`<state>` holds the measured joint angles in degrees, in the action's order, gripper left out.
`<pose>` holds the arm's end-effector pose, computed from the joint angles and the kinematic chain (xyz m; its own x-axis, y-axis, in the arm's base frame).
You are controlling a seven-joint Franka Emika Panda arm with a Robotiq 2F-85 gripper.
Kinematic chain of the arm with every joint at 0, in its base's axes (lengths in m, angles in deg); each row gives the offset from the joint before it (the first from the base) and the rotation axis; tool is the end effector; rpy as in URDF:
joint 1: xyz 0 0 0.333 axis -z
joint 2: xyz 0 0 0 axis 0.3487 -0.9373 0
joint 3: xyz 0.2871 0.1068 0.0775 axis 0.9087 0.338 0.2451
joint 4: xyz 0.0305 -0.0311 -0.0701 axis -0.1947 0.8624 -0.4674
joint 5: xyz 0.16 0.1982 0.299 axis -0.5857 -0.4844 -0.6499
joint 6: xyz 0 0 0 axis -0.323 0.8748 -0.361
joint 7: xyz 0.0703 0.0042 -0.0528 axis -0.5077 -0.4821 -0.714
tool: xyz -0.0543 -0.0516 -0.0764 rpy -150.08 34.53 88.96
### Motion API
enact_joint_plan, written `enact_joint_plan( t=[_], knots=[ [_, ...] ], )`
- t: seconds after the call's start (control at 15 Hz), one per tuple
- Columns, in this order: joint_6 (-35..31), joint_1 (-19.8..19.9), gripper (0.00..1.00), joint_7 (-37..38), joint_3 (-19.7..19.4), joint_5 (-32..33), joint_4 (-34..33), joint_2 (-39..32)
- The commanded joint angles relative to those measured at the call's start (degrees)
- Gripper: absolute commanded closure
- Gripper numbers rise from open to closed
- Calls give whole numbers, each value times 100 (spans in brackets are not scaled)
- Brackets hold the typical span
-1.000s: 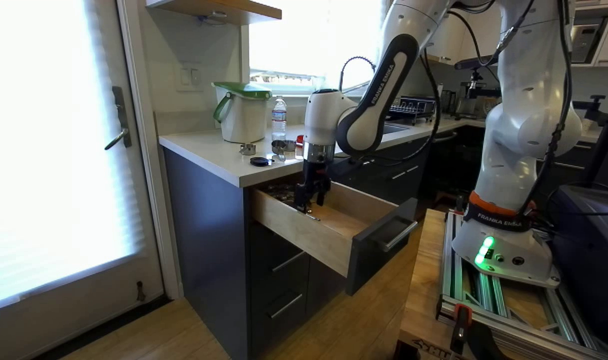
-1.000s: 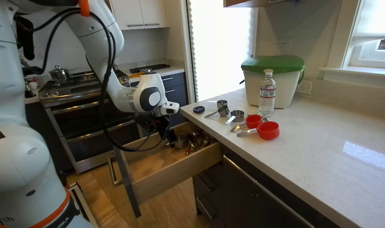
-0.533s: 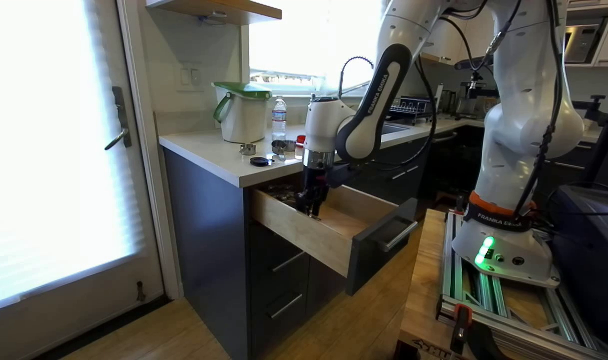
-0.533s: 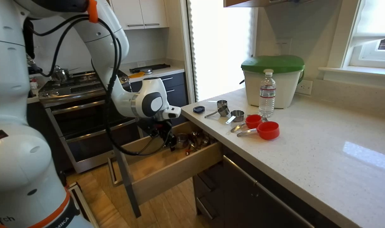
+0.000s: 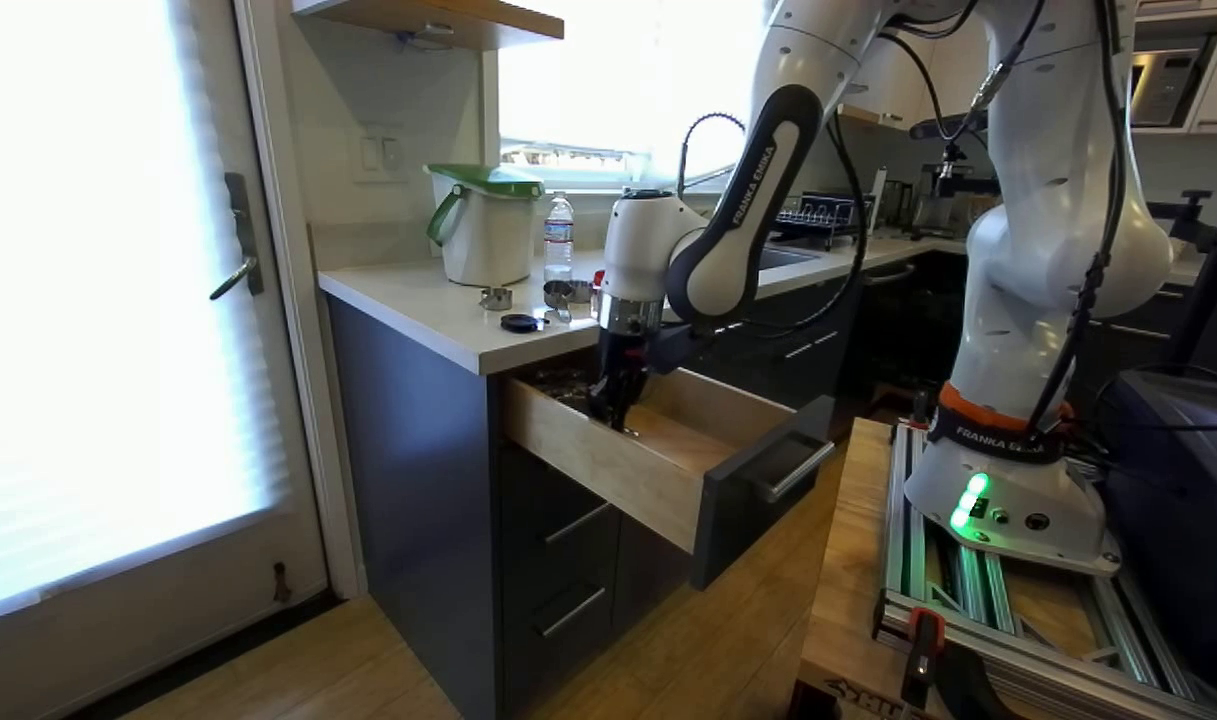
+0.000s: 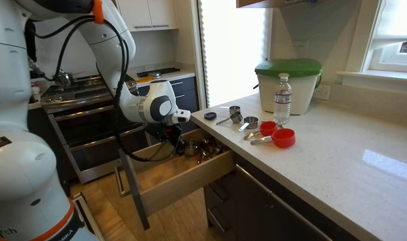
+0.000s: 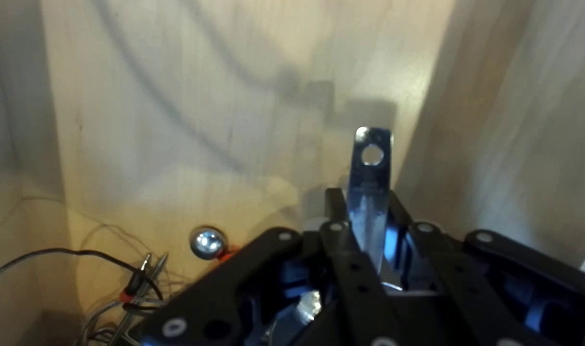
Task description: Remove the pot from the drawer
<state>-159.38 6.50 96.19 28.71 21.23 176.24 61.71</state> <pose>0.4523 0.1230 0.1924 0.9899 -0.0736 0.1209 -0.0760 -0.9970 0.0153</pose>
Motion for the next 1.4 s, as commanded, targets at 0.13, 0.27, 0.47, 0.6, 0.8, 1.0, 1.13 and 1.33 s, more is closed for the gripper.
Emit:
enact_joint_plan(
  t=[0.13, 0.27, 0.47, 0.6, 0.8, 1.0, 1.13, 1.33],
  knots=[
    [500, 210, 95, -875, 379, -658, 189, 483],
    [992, 319, 95, -1248, 451, -913, 325, 794],
    [1701, 467, 95, -1514, 431, -1128, 522, 1367],
    [2118, 592, 95, -1626, 388, -1224, 630, 1781],
    [2810, 799, 95, -1721, 312, -1262, 666, 2383],
    [3517, 1014, 95, -1797, 203, -1304, 558, 3007],
    [3883, 1204, 95, -1692, 132, -1208, 458, 3356],
    [3901, 1326, 95, -1650, 168, -1183, 316, 3277]
  ],
)
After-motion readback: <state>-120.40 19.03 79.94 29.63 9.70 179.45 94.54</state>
